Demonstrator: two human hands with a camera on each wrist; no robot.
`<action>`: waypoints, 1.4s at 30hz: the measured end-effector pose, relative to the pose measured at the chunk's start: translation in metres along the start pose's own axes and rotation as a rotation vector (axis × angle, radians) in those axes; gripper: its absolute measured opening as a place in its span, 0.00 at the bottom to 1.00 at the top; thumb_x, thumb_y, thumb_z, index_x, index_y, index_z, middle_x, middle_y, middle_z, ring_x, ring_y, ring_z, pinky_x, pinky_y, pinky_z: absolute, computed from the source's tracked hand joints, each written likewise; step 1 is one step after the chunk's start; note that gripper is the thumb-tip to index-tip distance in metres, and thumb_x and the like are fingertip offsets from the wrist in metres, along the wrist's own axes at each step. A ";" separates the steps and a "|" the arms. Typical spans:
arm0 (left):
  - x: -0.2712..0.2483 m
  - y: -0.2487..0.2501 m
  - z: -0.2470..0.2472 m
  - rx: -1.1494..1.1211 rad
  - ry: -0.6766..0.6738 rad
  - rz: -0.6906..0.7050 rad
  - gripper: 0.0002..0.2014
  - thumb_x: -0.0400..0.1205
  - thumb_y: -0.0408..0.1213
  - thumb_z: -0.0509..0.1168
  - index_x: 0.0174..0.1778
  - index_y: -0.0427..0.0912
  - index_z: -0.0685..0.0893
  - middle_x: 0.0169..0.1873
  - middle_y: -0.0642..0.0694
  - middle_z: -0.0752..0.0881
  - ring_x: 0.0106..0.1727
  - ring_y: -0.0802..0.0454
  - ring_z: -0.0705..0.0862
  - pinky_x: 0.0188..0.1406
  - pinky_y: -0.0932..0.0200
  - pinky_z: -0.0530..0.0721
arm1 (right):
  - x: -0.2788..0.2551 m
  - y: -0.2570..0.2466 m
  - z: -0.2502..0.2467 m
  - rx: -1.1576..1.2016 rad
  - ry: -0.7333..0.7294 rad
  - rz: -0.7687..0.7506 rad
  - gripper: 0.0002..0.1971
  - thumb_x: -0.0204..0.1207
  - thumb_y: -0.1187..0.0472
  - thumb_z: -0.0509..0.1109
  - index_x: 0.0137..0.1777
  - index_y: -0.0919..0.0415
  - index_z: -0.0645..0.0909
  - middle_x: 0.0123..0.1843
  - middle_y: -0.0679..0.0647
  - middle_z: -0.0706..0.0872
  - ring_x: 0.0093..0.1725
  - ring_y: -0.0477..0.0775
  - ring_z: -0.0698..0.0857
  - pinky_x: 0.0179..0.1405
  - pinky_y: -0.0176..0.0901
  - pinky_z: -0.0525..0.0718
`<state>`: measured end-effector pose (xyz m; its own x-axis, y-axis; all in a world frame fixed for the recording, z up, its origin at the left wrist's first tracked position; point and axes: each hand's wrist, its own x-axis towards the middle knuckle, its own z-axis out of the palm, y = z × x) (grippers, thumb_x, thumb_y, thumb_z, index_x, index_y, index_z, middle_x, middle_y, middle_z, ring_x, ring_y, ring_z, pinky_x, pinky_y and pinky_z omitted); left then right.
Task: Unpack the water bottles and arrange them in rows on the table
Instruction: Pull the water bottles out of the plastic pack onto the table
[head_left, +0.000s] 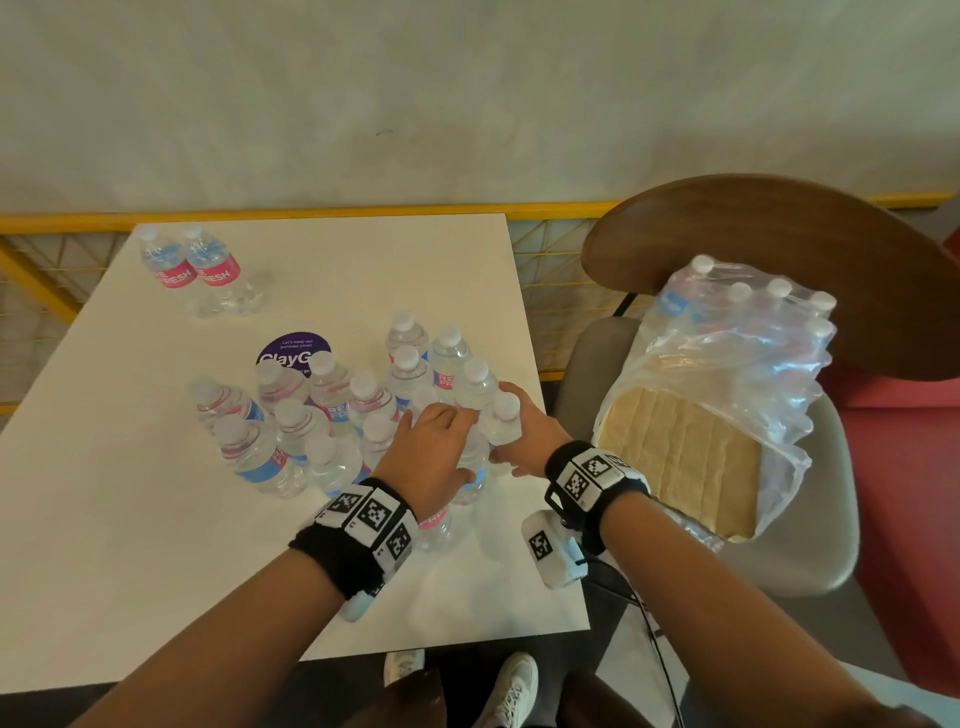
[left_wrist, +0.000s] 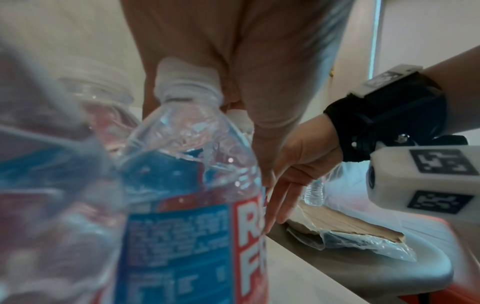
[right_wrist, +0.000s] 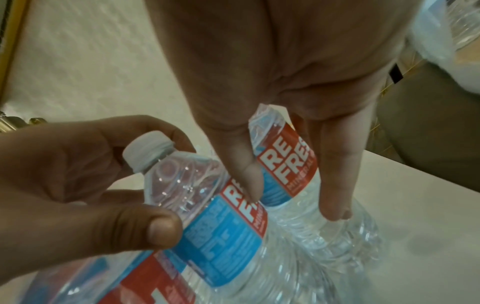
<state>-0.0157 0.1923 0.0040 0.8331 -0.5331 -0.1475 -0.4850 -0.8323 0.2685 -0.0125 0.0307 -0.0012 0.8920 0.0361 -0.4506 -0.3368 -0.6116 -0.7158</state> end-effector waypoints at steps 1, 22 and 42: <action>0.002 -0.001 -0.001 -0.009 0.006 -0.006 0.34 0.76 0.45 0.70 0.76 0.47 0.63 0.70 0.49 0.74 0.76 0.49 0.66 0.75 0.39 0.66 | 0.004 -0.001 0.000 -0.023 0.013 -0.018 0.41 0.68 0.61 0.76 0.77 0.46 0.57 0.67 0.55 0.78 0.56 0.57 0.83 0.51 0.53 0.87; 0.097 0.188 0.029 -0.171 -0.345 0.366 0.18 0.85 0.33 0.55 0.72 0.40 0.73 0.71 0.42 0.73 0.70 0.44 0.75 0.69 0.52 0.73 | -0.063 0.117 -0.140 -0.294 0.290 0.486 0.21 0.85 0.54 0.54 0.75 0.60 0.70 0.74 0.59 0.76 0.72 0.61 0.76 0.72 0.51 0.74; 0.165 0.207 0.014 -1.248 -0.020 -0.163 0.20 0.86 0.50 0.55 0.50 0.40 0.88 0.41 0.45 0.88 0.42 0.52 0.85 0.44 0.60 0.79 | -0.034 0.128 -0.162 -0.138 0.383 0.543 0.33 0.79 0.34 0.49 0.82 0.45 0.54 0.84 0.47 0.58 0.82 0.55 0.61 0.80 0.56 0.62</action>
<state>0.0175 -0.0695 0.0221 0.8499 -0.4495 -0.2748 0.2133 -0.1834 0.9596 -0.0374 -0.1766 0.0085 0.6593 -0.5717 -0.4883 -0.7485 -0.5603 -0.3546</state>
